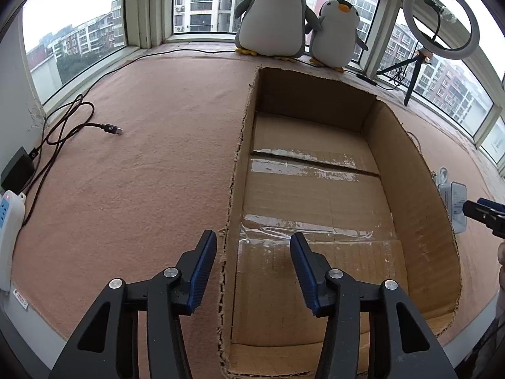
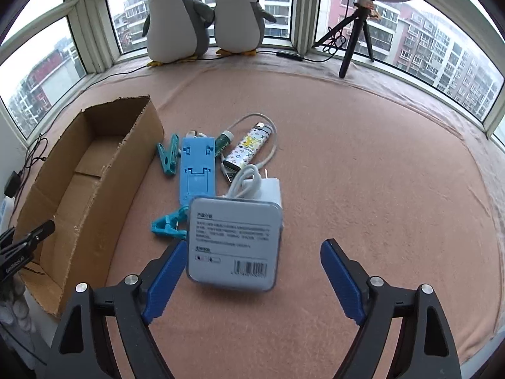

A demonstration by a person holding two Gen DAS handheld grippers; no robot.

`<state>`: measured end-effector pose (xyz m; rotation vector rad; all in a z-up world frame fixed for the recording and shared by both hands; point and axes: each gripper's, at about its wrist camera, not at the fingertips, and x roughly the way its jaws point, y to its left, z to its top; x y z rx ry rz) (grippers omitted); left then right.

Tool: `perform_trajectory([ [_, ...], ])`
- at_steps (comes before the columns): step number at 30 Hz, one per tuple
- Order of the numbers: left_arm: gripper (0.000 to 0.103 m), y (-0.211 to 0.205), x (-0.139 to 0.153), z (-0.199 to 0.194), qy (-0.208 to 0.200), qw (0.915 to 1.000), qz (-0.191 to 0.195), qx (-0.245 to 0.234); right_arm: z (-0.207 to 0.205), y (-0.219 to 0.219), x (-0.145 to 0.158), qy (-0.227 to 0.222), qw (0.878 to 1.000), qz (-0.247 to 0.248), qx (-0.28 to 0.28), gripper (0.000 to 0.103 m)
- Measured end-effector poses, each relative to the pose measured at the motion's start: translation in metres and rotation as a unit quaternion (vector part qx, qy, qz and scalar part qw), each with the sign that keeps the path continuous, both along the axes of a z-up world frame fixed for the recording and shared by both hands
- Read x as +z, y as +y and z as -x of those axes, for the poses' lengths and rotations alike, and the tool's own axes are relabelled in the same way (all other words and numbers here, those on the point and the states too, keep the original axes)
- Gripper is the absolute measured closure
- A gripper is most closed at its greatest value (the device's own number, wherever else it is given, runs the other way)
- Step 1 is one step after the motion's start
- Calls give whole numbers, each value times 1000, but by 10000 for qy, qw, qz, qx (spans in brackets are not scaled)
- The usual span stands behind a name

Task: Organize rigid objects
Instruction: 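Move the right tool toward the grey-white product box, then close the right gripper on the grey-white product box and lift it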

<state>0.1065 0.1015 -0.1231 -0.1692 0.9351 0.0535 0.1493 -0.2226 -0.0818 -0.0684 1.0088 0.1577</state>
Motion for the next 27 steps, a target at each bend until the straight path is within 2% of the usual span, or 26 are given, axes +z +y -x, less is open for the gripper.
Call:
perform_trajectory([
  [13, 58, -1, -5, -3, 87, 9999, 103, -38, -12, 12, -18, 248, 9996, 152, 40, 17],
  [27, 59, 5, -8, -4, 97, 9997, 229, -50, -17, 25, -31, 292, 9989, 374, -59, 17],
])
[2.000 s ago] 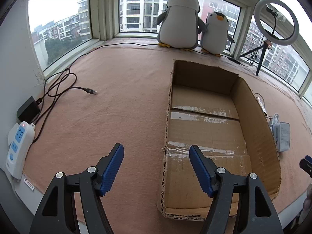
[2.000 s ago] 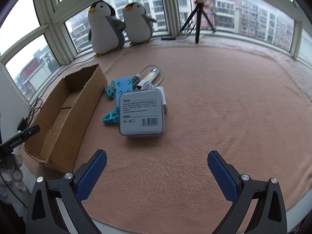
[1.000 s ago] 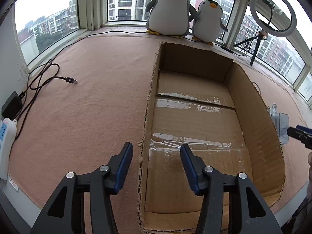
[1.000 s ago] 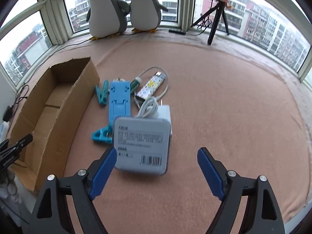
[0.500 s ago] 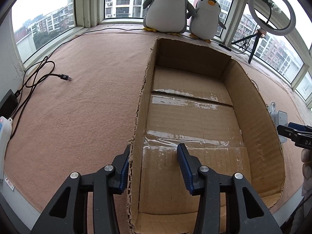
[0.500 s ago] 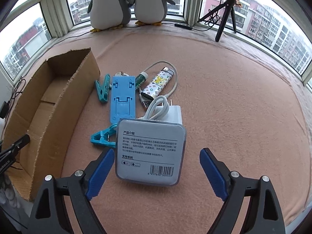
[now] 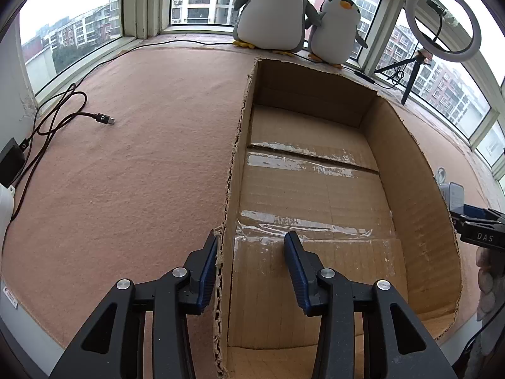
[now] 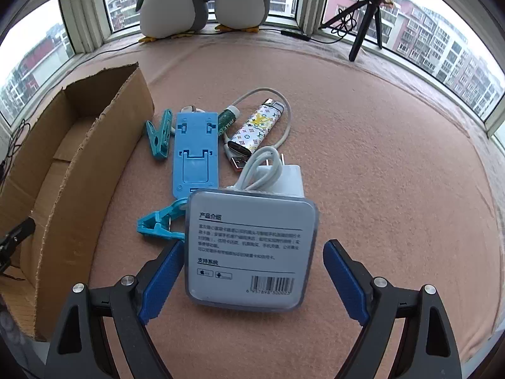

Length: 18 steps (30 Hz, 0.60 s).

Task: Organize rigid objects
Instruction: 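Close the right gripper on the grey-white product box and lift it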

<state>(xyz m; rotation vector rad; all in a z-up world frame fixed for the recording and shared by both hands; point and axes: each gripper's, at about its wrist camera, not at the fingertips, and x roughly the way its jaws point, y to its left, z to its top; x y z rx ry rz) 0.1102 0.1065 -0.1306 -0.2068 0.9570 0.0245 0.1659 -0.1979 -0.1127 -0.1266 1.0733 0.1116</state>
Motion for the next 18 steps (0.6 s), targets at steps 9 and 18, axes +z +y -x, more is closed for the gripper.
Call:
perform_trajectory([
  [9, 80, 7, 2, 1, 25, 10000, 37, 55, 2, 6, -2, -42, 10000, 43, 2, 20],
  [18, 80, 8, 1, 1, -2, 9999, 84, 79, 1, -3, -7, 77, 9998, -181, -97, 36],
])
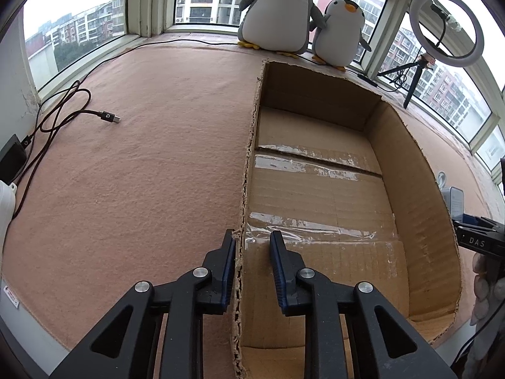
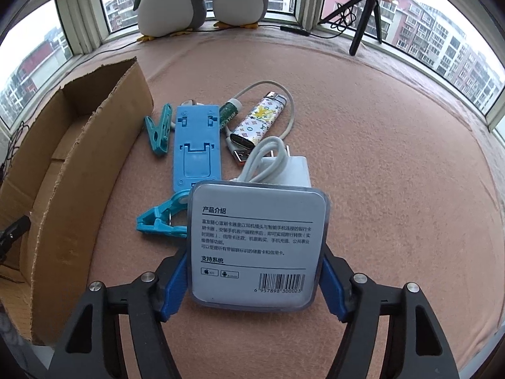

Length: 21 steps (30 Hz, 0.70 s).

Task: Organize rigid objects
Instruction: 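Close the right gripper on the grey-white product box and lift it, then carry the product box into the cardboard box and open the right gripper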

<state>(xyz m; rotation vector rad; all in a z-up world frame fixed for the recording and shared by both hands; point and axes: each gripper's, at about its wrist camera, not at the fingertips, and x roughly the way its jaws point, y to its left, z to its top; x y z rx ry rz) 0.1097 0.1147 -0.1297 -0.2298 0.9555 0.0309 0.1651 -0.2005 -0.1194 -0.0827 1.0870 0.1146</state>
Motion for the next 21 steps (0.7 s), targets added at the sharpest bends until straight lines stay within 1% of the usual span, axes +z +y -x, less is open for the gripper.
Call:
perform_trajectory([
  [5, 80, -1, -1, 0, -14, 10000, -31, -1, 3, -10, 0, 36, 9998, -202, -72, 36],
  [12, 80, -1, 0, 0, -13, 10000, -21, -7, 18, -26, 8, -139, 9984, -505, -211, 37],
  [16, 80, -1, 0, 0, -16, 10000, -21, -10, 21, -30, 7, -114, 9972, -687, -261, 37],
  [19, 80, 0, -1, 0, -13, 10000, -14, -15, 23, -38, 7, -30, 9943, -1005, -364, 37],
  [21, 80, -1, -1, -1, -12, 10000, -21, -24, 24, -41, 11, -49, 9917, -1210, -426, 37],
])
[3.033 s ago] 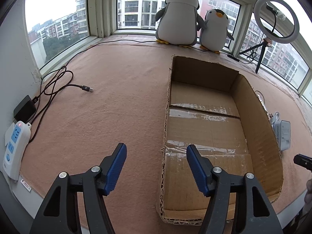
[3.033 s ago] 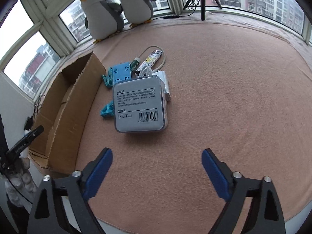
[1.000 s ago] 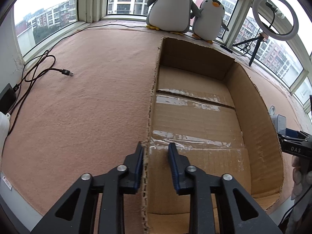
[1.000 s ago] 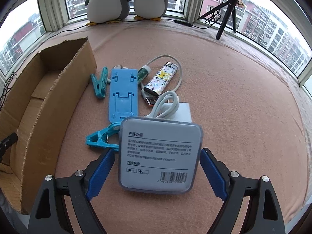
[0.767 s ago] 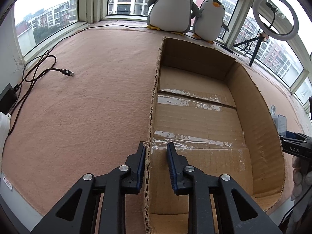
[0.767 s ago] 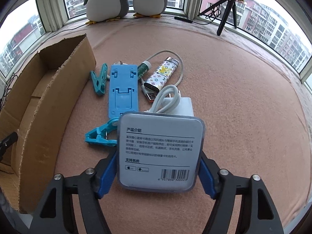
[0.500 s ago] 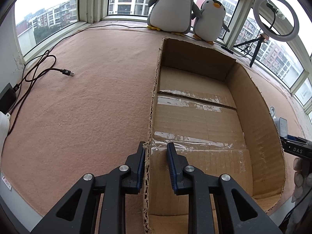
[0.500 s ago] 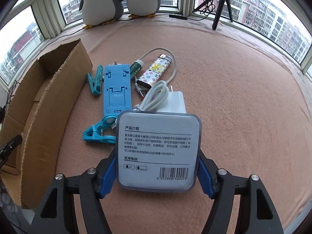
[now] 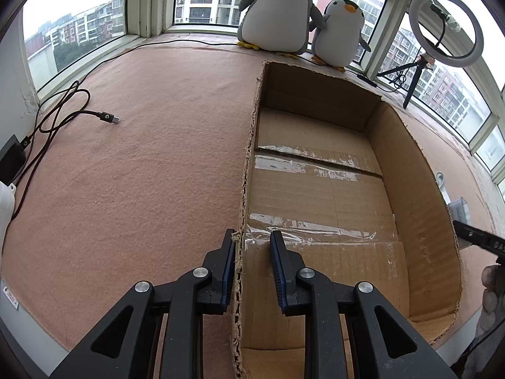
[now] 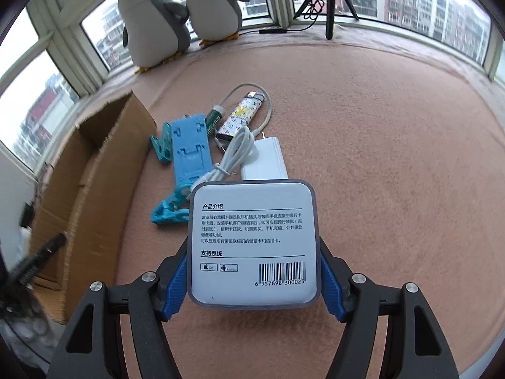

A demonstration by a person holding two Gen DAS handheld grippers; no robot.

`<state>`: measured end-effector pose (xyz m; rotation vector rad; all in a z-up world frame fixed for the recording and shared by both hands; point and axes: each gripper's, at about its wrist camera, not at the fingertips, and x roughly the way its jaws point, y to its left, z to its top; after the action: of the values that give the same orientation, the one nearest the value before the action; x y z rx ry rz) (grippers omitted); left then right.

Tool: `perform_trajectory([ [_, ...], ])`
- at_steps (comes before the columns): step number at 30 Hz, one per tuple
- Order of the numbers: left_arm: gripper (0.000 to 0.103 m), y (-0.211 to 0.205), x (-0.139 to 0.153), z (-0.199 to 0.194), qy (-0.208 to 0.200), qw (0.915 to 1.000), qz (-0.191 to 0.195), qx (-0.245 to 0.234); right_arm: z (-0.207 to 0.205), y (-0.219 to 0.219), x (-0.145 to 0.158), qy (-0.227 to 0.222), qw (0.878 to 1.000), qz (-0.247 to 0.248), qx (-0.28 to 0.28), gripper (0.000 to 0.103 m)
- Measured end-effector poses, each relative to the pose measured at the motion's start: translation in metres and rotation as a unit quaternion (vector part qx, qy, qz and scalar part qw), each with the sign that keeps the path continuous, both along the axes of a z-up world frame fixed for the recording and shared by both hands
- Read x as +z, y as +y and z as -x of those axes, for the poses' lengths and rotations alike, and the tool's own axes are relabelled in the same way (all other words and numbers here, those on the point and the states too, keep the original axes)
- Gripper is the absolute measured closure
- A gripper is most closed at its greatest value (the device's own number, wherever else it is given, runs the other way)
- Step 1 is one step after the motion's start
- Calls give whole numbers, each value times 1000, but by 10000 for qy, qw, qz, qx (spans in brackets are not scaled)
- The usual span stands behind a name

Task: Organize rigid objects
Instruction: 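Carry the product box into the cardboard box and open the right gripper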

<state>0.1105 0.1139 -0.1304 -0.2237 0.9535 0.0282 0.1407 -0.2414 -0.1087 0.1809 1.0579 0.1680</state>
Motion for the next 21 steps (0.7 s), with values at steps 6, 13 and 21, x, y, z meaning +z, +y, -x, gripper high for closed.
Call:
perform_trajectory([
  [6, 80, 0, 0, 0, 1, 10000, -2, -2, 10, 5, 31, -395, 9987, -326, 5, 37],
  [13, 80, 0, 0, 0, -1, 10000, 1, 5, 19, 54, 64, -770, 9940, -514, 578, 37],
  [21, 81, 1, 0, -1, -1, 10000, -13, 15, 20, 128, 60, -817, 9863, -244, 1413, 37],
])
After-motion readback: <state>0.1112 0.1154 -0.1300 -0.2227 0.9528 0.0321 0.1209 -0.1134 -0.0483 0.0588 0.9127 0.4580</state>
